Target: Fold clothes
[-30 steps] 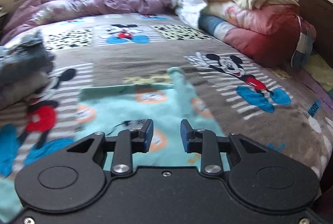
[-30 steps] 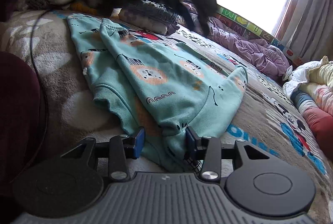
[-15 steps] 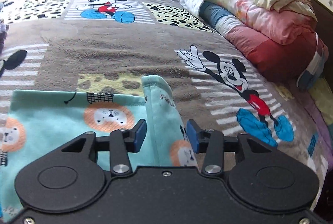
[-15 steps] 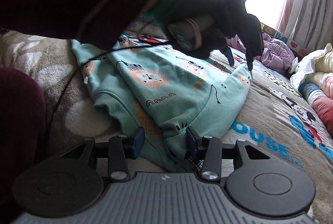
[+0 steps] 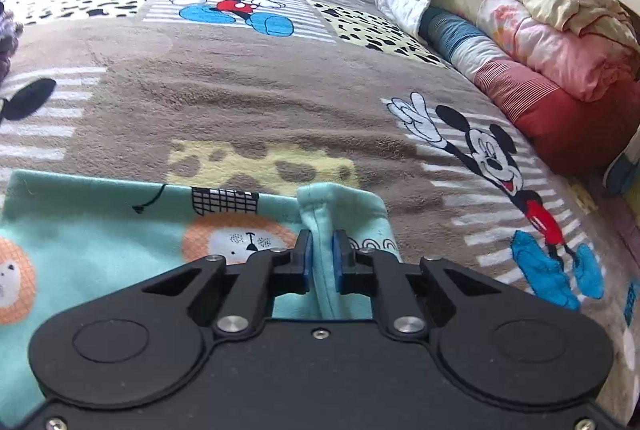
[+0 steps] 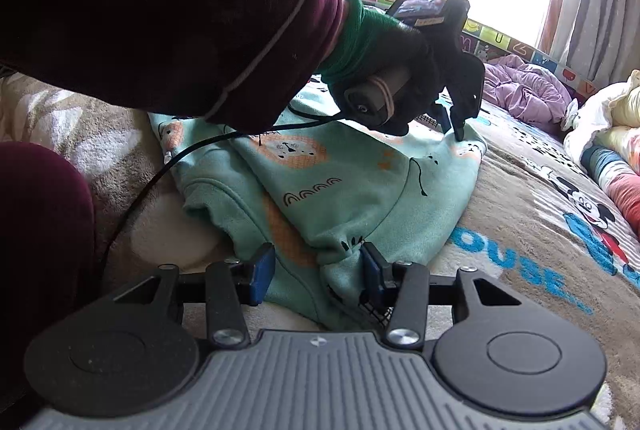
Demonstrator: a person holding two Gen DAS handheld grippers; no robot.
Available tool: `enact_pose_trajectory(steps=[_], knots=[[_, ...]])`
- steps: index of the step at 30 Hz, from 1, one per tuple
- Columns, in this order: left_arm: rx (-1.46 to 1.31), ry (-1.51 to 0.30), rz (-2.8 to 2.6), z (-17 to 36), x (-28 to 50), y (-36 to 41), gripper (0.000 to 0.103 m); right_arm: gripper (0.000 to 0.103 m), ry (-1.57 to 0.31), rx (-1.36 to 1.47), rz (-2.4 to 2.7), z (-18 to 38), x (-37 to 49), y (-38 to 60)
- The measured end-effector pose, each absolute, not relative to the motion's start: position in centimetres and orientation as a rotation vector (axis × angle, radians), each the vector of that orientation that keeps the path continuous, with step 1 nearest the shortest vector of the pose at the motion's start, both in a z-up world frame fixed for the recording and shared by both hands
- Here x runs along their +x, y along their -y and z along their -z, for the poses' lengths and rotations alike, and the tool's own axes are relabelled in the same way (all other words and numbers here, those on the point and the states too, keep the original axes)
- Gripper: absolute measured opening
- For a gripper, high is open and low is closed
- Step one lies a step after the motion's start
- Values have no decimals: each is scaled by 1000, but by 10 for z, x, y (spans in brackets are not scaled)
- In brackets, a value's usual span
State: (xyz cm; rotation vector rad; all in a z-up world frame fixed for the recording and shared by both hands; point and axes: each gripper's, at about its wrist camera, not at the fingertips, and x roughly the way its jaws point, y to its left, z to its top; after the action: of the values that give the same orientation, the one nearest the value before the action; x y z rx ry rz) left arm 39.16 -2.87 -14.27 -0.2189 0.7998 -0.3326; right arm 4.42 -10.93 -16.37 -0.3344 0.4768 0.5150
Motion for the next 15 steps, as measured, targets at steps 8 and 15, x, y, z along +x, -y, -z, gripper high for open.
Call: enact_pose_trajectory(steps=[8,15], knots=[[-75,-793,326,150,404,40,16,51,-473,-341,-513,166,45,108],[-13,-718,271,124,389,39,17,51,-468,-369,-510,165,44,106]])
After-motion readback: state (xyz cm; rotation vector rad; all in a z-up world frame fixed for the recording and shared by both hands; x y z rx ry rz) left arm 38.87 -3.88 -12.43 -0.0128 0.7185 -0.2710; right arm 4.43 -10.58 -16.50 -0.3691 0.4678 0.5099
